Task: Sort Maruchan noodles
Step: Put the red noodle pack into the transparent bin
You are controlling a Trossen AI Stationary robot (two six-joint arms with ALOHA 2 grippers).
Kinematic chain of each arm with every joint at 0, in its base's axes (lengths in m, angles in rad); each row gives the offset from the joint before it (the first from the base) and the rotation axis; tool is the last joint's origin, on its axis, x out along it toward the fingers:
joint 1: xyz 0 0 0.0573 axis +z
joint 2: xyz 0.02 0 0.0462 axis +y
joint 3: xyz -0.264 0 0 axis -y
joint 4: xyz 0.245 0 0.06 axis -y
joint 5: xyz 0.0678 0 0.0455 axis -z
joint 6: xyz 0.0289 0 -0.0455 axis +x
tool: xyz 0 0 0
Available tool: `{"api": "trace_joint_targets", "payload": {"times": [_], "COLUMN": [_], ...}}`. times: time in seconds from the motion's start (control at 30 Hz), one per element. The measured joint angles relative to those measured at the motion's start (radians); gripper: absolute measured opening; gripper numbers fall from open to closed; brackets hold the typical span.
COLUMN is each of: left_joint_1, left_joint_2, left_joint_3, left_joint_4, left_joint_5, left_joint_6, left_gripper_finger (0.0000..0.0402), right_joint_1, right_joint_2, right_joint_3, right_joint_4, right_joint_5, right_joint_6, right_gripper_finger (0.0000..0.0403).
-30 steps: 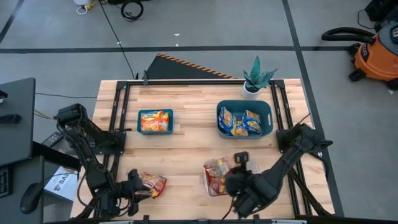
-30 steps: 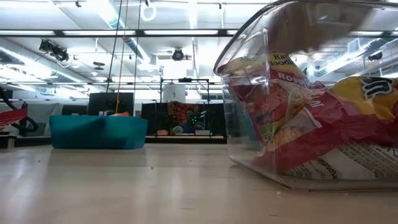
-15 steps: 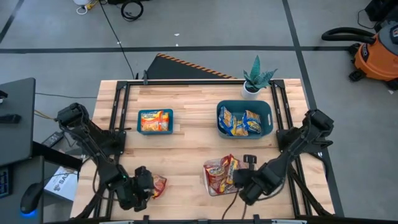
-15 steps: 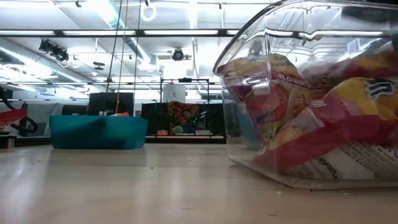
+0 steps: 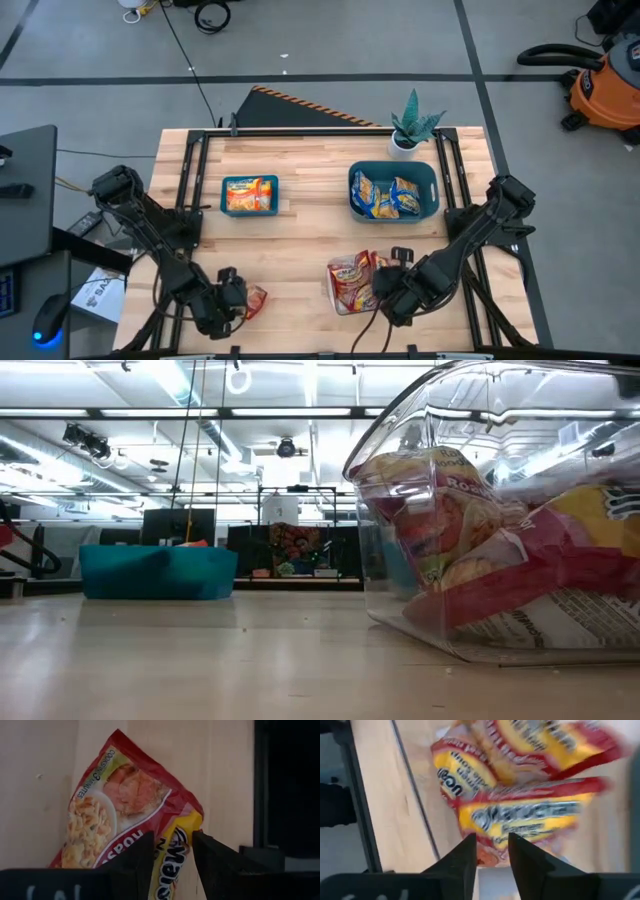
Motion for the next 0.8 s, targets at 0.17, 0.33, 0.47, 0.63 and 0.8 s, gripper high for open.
{"api": "trace_joint_targets", "payload": {"times": [0.17,0.33,0.47,0.63,0.8], "left_joint_1": [-0.028,-0.076,-0.112,-0.147,-0.163], "left_joint_2": [-0.002,-0.019,-0.025,-0.03,-0.031], "left_joint_3": [0.0,0.0,0.001,0.001,0.001], "left_joint_4": [0.06,0.082,0.038,-0.055,-0.135], "left_joint_5": [-0.01,-0.048,-0.052,-0.033,-0.014], "left_joint_6": [0.044,0.029,-0.073,-0.204,-0.274], "left_gripper_finger": [0.0141,0.0141,0.0141,0.0141,0.0141], "right_joint_1": [0.0,-0.013,-0.035,-0.078,-0.103], "right_joint_2": [-0.001,0.02,0.071,0.199,0.36], "right_joint_3": [0.109,0.116,0.107,0.193,0.389], "right_joint_4": [-0.03,0.271,0.547,0.647,0.646], "right_joint_5": [0.148,0.293,0.293,0.203,0.155], "right_joint_6": [-0.04,-0.295,-0.515,-0.653,-0.79], "right_gripper_finger": [0.0125,0.0125,0.0125,0.0125,0.0125]}}
